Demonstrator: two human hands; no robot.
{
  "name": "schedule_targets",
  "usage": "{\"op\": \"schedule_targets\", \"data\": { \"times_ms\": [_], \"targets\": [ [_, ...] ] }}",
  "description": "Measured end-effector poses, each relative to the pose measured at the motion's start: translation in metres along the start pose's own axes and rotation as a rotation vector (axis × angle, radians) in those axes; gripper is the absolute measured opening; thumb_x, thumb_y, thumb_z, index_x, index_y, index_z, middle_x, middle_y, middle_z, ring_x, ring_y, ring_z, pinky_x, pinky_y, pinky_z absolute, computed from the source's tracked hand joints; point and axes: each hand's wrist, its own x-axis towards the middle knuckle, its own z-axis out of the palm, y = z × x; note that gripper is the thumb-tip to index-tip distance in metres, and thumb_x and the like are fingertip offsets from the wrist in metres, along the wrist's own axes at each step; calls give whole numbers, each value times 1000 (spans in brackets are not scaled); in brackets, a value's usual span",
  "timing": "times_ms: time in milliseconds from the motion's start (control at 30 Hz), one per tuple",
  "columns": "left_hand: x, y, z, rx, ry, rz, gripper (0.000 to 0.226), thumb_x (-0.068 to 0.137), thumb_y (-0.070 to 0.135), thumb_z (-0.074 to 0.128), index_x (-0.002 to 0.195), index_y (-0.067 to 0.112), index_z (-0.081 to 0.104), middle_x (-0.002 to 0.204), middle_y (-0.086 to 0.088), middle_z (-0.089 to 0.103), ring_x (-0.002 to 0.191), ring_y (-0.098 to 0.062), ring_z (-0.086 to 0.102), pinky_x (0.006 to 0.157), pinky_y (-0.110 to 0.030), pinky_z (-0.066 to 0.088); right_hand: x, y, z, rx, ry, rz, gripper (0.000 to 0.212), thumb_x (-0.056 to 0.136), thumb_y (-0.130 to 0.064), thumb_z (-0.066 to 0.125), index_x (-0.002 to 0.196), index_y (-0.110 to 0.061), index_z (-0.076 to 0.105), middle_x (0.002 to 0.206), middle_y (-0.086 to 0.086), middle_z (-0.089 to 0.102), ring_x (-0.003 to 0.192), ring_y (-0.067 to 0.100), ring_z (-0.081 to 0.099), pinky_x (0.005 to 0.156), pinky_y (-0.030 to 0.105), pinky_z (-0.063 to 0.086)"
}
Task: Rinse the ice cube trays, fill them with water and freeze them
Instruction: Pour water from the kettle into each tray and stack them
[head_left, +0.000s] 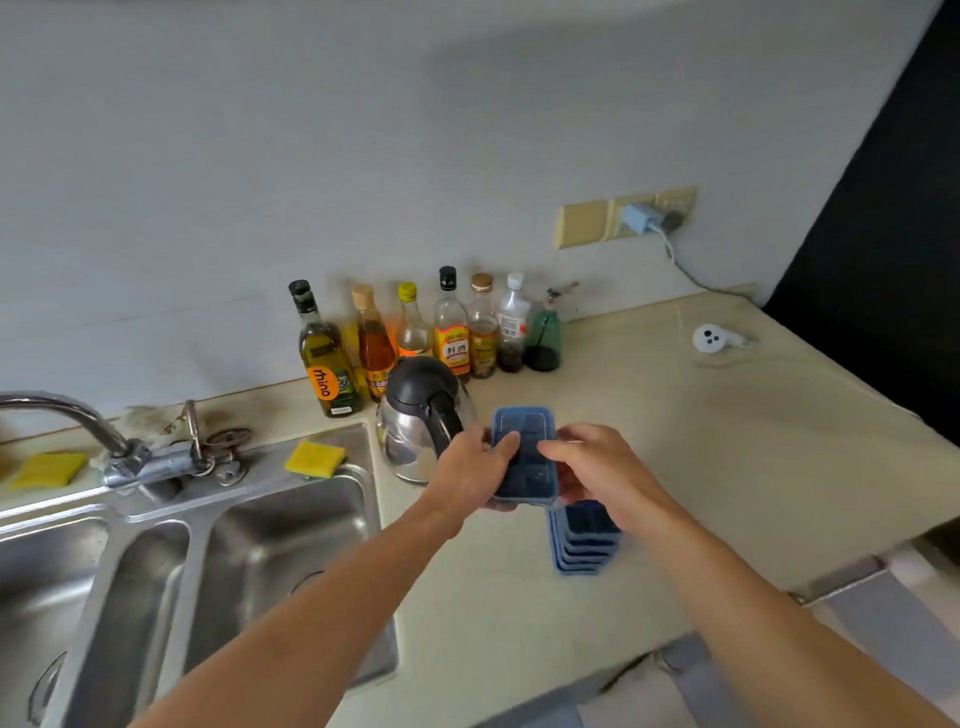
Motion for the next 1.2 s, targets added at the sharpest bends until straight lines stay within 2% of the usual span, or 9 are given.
{"op": "schedule_targets", "data": {
  "times_ms": [133,400,600,667,767,867,1000,1100,1200],
  "targets": [
    [-3,4,56,53,-10,-12,25,102,32,57,115,11,61,107,-14,72,91,-26,74,70,-43,65,3,29,-50,-81,36,-15,21,91,-21,69,108,-16,59,88,12,74,56,17,72,50,27,54],
    [1,-5,87,463,196,35,29,99,40,61,112,16,69,99,-8,75,88,-25,73,80,-43,62,10,54,-72,-164,-20,-76,10,92,-14,62,100,-15,67,88,10,75,62,26,75,60,44,65],
    [10,-18,97,394,241,64,27,98,35,64,117,16,69,95,-3,75,83,-16,71,72,-32,59,19,63,-78,-187,-36,-121,13,92,-7,58,95,-5,70,87,15,74,70,28,74,58,39,63],
    [12,-22,100,341,267,69,26,98,40,62,105,17,71,91,-2,75,80,-15,70,72,-33,59,23,71,-81,-167,4,-156,15,93,-15,61,98,-4,69,87,14,73,70,27,72,61,42,60],
    [13,-30,96,161,345,19,45,98,53,55,88,12,68,82,-7,71,74,-18,66,66,-33,54,31,85,-84,-117,68,-93,53,88,-48,63,105,3,63,81,8,68,66,18,61,73,50,59],
    [18,-46,90,-98,208,-174,63,94,70,47,115,14,65,109,-8,71,100,-24,68,85,-40,57,35,100,-87,-1,-59,104,72,86,-71,60,123,-10,61,106,-4,67,94,17,66,86,48,60],
    [29,-81,90,-270,-106,-387,84,78,90,38,134,29,58,133,-3,62,123,-27,57,106,-51,45,38,124,-82,139,-341,317,98,72,-92,56,147,-30,47,150,6,51,126,31,58,107,51,47],
    [37,-95,95,-345,-193,-402,78,80,90,38,130,35,63,133,2,65,124,-23,60,111,-51,42,40,136,-73,212,-447,347,97,69,-96,53,146,-37,52,149,3,55,129,28,60,113,55,41],
    [44,-97,99,-331,-164,-385,72,82,88,42,122,36,71,122,4,73,118,-21,66,111,-50,46,44,138,-71,237,-476,301,81,74,-93,51,133,-39,65,131,-3,70,118,20,69,102,44,50]
  ]
}}
